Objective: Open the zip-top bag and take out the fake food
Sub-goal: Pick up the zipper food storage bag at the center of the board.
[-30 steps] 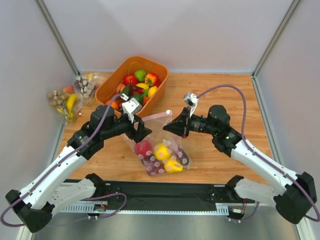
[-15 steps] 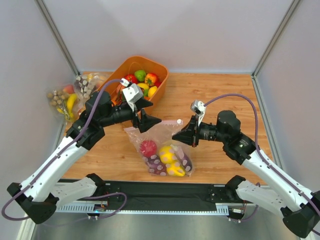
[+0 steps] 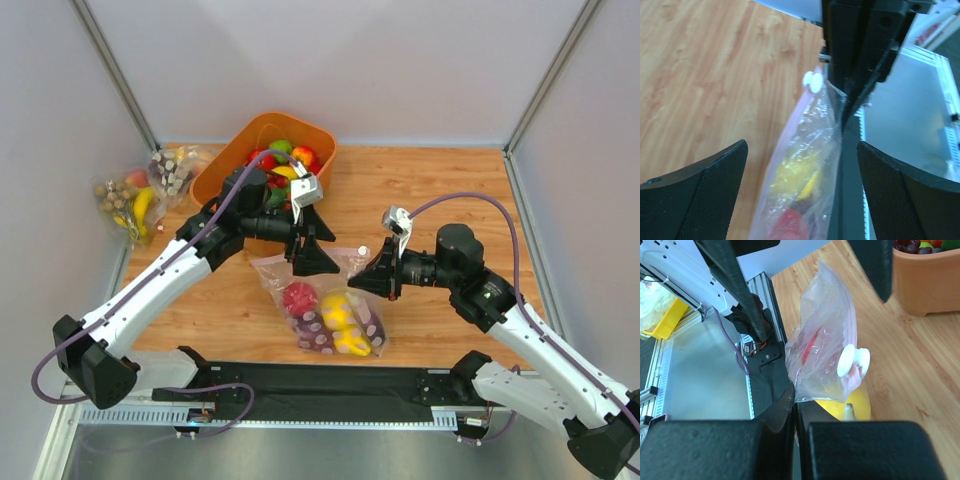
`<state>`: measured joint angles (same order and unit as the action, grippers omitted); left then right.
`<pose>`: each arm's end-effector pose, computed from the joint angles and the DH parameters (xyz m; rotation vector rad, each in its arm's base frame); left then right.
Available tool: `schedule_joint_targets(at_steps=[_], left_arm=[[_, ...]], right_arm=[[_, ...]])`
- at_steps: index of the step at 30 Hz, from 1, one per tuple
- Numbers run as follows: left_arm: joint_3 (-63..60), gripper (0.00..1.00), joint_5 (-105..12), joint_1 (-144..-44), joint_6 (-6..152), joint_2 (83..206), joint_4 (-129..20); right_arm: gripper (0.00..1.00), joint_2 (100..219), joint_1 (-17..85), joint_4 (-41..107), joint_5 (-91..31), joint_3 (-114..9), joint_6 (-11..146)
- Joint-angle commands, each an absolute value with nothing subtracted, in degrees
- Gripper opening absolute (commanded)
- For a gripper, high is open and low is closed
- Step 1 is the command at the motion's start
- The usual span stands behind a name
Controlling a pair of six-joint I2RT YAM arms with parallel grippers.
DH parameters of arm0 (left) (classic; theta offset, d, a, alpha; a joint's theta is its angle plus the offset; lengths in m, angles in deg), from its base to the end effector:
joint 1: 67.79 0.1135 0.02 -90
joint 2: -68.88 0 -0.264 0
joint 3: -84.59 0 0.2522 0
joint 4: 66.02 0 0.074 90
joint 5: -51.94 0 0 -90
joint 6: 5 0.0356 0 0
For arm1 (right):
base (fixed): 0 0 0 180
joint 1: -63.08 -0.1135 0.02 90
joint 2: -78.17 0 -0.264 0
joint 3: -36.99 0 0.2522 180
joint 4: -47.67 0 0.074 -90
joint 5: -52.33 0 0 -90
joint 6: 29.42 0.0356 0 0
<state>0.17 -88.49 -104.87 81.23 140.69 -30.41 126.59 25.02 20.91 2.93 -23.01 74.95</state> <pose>0.2010 -0.1863 0.3816 1.1469 1.7026 -1.3176 0.1348 0.1350 0.3352 -0.9132 1.7436 1.2684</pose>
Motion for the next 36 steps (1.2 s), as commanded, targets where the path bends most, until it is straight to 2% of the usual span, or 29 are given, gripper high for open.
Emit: schedule_joint_targets(at_steps=[1, 2, 3, 8, 10, 11, 13, 14, 16, 17, 20, 23, 28, 36], left_arm=[[-0.8, 0.95, -98.9, -104.8, 82.6, 141.9, -28.7], [-1.0, 0.9, -100.6, -104.9, 82.6, 143.1, -28.2], [-1.5, 0.78, -101.9, -104.9, 82.5, 143.5, -27.7], [-3.9, 0.71, -102.6, -106.2, 84.9, 146.5, -22.4], [-4.1, 0.61, -102.6, -107.0, 84.9, 146.8, -21.4], [-4.1, 0.49, -102.4, -107.2, 86.3, 146.7, -21.2], [-4.1, 0.34, -101.3, -107.4, 87.3, 146.3, -20.8], [-4.1, 0.11, -100.7, -107.4, 87.6, 145.8, -20.5], [-4.1, 0.0, -99.7, -107.4, 88.7, 145.4, -20.0], [-4.0, 0.0, -99.8, -107.4, 89.0, 144.6, -20.0], [-3.5, 0.0, -99.9, -107.4, 89.8, 143.2, -20.2], [-3.6, 0.0, -99.8, -107.4, 90.5, 142.7, -19.7], [-3.6, 0.0, -101.1, -107.4, 90.8, 142.5, -19.3], [-4.1, 0.0, -101.8, -108.0, 92.5, 142.6, -16.9]], right_arm=[[0.0, 125.5, 25.0, 19.9, 3.4, -25.2, 73.6], [0.0, 125.5, 24.9, 19.6, 3.0, -25.3, 73.4], [0.0, 125.5, 24.9, 19.2, 2.2, -25.5, 73.2], [0.0, 124.2, 25.0, 18.3, 1.3, -25.6, 72.9], [0.0, 123.4, 25.0, 18.3, 0.8, -25.5, 73.3], [0.0, 123.2, 24.9, 18.0, 0.5, -25.4, 73.4], [0.02, 122.3, 24.9, 17.6, -0.6, -24.8, 73.9], [0.07, 121.6, 24.9, 17.6, -1.5, -24.5, 74.5], [0.19, 120.5, 24.9, 17.5, -2.7, -23.8, 75.2], [0.36, 119.9, 24.9, 17.5, -3.2, -22.9, 75.9], [0.58, 116.4, 24.9, 17.5, -5.8, -21.9, 76.6], [0.68, 113.9, 24.9, 18.6, -6.9, -21.2, 76.8], [0.7, 114.0, 25.0, 20.5, -8.1, -21.2, 76.5], [0.68, 119.6, 24.9, 24.6, -7.5, -22.9, 74.5]])
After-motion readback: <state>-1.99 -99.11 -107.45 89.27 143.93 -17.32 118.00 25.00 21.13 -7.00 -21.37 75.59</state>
